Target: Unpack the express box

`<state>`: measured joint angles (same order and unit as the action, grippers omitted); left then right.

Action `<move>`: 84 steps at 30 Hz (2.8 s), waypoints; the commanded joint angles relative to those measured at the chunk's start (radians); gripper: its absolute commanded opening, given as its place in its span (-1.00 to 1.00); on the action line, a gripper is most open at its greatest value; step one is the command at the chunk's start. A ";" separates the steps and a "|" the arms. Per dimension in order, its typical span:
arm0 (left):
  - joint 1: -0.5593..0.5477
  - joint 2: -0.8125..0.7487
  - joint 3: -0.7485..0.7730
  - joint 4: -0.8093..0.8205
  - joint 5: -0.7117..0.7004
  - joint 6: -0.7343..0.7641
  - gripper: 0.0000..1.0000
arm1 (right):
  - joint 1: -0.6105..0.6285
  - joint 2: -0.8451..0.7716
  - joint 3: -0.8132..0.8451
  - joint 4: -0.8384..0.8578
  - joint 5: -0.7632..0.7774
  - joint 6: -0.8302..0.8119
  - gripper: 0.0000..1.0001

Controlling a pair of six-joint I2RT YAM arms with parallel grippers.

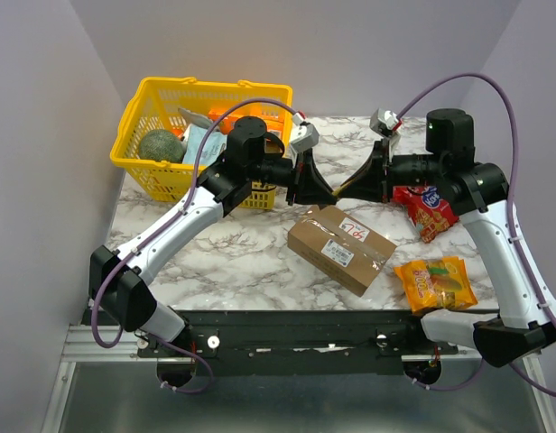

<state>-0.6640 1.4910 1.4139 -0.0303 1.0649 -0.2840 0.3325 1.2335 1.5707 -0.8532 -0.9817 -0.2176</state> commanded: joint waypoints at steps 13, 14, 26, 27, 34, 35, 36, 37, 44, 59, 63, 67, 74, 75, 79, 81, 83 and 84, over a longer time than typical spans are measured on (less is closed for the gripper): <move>0.041 0.000 0.069 -0.201 -0.101 0.201 -1.00 | 0.010 -0.023 -0.046 -0.061 0.073 -0.003 -0.99; 0.041 0.002 0.072 -0.226 -0.118 0.219 -1.00 | 0.010 -0.023 -0.046 -0.058 0.121 0.006 -0.99; 0.052 -0.068 -0.024 -0.534 -0.589 0.532 0.06 | -0.006 -0.207 -0.251 0.100 0.715 0.047 -0.99; 0.052 -0.064 -0.039 -0.548 -0.612 0.563 0.04 | -0.009 -0.210 -0.271 0.112 0.713 0.043 -0.99; 0.052 -0.017 -0.092 -0.638 -0.600 0.710 -0.04 | -0.023 -0.279 -0.392 0.236 0.652 0.044 -0.99; 0.050 -0.018 -0.098 -0.670 -0.582 0.748 -0.06 | -0.023 -0.288 -0.406 0.255 0.666 0.017 -0.99; 0.049 -0.021 -0.107 -0.677 -0.577 0.788 -0.08 | -0.023 -0.295 -0.417 0.288 0.670 0.003 -0.99; 0.046 -0.026 -0.124 -0.674 -0.576 0.811 -0.09 | -0.023 -0.299 -0.445 0.304 0.672 -0.017 -0.99; -0.015 -0.187 -0.335 -0.451 -0.529 1.089 0.09 | -0.023 -0.171 -0.388 0.356 0.588 -0.128 -0.99; -0.052 -0.167 -0.679 0.231 -0.583 1.019 0.22 | -0.006 0.055 -0.229 0.293 0.585 0.158 -0.99; -0.083 -0.175 -0.765 0.366 -0.583 1.083 0.22 | 0.095 0.069 -0.225 0.299 0.642 0.118 -0.99; -0.091 -0.172 -0.793 0.368 -0.566 1.164 0.21 | 0.198 0.054 -0.265 0.362 0.839 0.054 -0.99; -0.118 -0.126 -0.834 0.386 -0.585 1.223 0.21 | 0.275 0.092 -0.353 0.457 1.017 0.095 -0.99; -0.120 -0.123 -0.845 0.400 -0.588 1.233 0.21 | 0.286 0.095 -0.366 0.491 1.017 0.093 -0.99; -0.141 -0.109 -0.880 0.457 -0.612 1.278 0.22 | 0.304 0.096 -0.431 0.562 1.003 0.095 -0.99; -0.147 -0.100 -0.888 0.461 -0.618 1.304 0.22 | 0.315 0.096 -0.440 0.591 0.991 0.098 -0.99; -0.151 -0.083 -0.895 0.448 -0.620 1.341 0.21 | 0.324 0.100 -0.449 0.608 0.989 0.098 -0.99; -0.152 -0.077 -0.892 0.431 -0.620 1.350 0.21 | 0.332 0.103 -0.452 0.614 0.986 0.096 -0.99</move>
<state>-0.8028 1.3792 0.5320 0.3862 0.4553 0.9833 0.6395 1.3304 1.1381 -0.3443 -0.0158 -0.1307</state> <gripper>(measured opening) 0.608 0.182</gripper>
